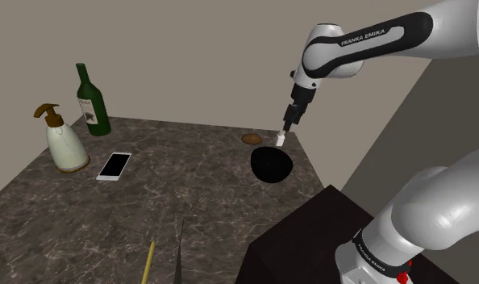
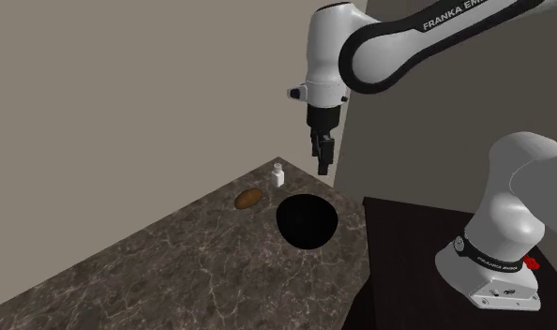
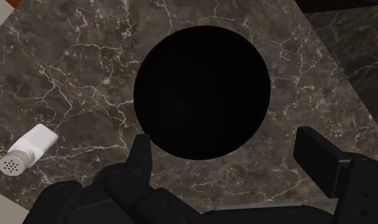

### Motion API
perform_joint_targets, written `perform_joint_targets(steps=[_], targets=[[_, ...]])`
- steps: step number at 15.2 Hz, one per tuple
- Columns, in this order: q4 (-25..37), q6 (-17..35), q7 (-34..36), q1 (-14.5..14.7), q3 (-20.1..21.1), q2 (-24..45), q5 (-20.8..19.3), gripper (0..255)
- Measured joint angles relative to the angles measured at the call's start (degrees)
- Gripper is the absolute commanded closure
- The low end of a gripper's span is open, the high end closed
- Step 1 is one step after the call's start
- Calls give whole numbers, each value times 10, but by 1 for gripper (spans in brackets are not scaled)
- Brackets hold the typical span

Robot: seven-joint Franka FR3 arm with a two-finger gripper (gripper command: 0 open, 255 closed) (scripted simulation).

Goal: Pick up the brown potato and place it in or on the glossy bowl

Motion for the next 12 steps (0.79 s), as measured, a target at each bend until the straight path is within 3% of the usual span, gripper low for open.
perform_joint_targets(steps=[8,12], targets=[[87,95,-79,-3,-22,181,30,0],[161,118,-115,-9,-22,279,53,0]])
